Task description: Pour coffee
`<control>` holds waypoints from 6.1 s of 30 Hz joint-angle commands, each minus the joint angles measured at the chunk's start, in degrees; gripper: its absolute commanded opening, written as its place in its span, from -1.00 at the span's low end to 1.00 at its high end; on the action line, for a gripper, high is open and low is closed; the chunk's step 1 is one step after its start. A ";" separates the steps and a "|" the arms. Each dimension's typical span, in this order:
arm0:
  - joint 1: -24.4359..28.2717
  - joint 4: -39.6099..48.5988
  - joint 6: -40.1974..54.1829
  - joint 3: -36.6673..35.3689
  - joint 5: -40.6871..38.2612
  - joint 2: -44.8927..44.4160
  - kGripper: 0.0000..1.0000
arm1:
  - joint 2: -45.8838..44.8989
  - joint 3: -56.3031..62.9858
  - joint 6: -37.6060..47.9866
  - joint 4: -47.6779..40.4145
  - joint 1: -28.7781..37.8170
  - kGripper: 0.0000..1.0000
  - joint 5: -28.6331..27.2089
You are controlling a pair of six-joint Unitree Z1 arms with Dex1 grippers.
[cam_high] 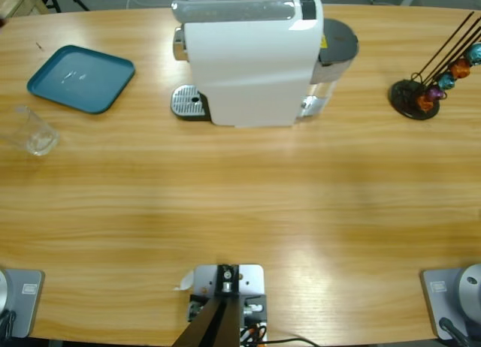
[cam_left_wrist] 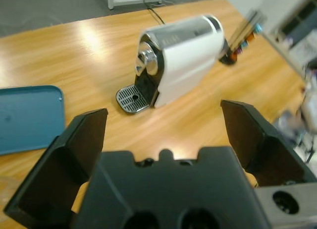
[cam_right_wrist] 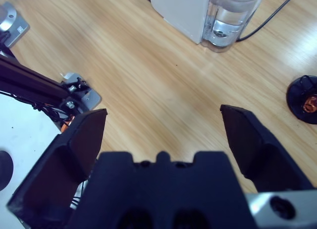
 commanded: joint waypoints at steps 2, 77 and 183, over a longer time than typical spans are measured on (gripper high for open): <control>14.39 -5.60 -23.43 -5.29 -19.80 20.39 0.97 | 1.48 1.17 1.05 -0.52 -0.13 1.00 -0.14; 13.72 -23.70 -12.20 -17.77 -36.52 31.25 0.26 | -0.86 7.96 3.93 -5.37 -0.13 1.00 -4.92; -3.19 -7.60 26.79 6.54 -5.94 10.68 1.00 | 23.72 18.92 0.17 -42.97 -46.19 0.78 -9.65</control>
